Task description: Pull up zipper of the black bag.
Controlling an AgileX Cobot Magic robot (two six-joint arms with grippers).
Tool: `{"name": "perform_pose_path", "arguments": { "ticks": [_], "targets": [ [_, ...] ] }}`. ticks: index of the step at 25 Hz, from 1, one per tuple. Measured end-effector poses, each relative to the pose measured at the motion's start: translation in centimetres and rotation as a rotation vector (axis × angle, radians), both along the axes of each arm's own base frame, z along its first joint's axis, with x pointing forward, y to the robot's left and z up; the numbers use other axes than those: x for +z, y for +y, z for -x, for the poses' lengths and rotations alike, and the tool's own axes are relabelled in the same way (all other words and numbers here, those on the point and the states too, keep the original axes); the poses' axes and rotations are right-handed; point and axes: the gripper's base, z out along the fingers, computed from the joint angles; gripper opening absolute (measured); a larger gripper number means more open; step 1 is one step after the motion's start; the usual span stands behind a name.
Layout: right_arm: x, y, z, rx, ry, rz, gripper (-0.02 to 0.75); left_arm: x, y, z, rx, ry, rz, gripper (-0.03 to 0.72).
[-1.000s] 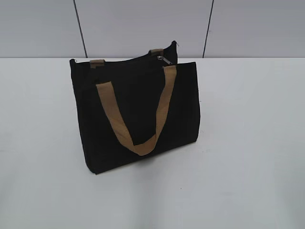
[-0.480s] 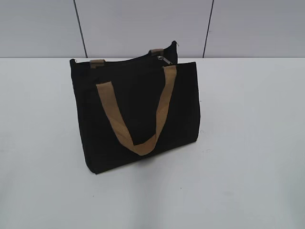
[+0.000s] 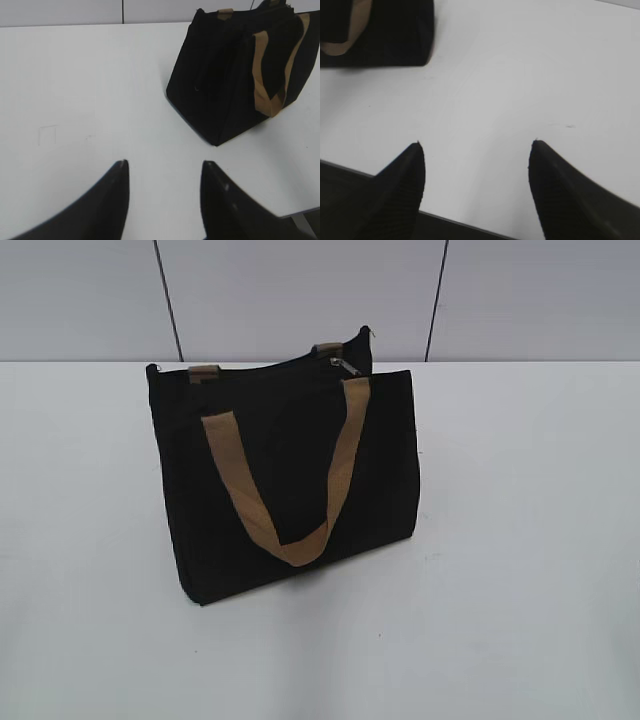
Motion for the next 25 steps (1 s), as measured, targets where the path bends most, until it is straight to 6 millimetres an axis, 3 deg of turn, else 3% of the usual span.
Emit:
{"name": "perform_pose_path", "arguments": {
  "ticks": [9, 25],
  "targets": [
    [0.00, 0.19, -0.03, -0.309, 0.000, -0.002, 0.506, 0.00, -0.13, -0.05, 0.123, 0.000, 0.000, 0.329],
    [0.00, 0.21, -0.03, -0.325, 0.000, -0.003, 0.506, 0.00, -0.17, -0.07, 0.154, 0.000, 0.001, 0.320]
  ]
}}
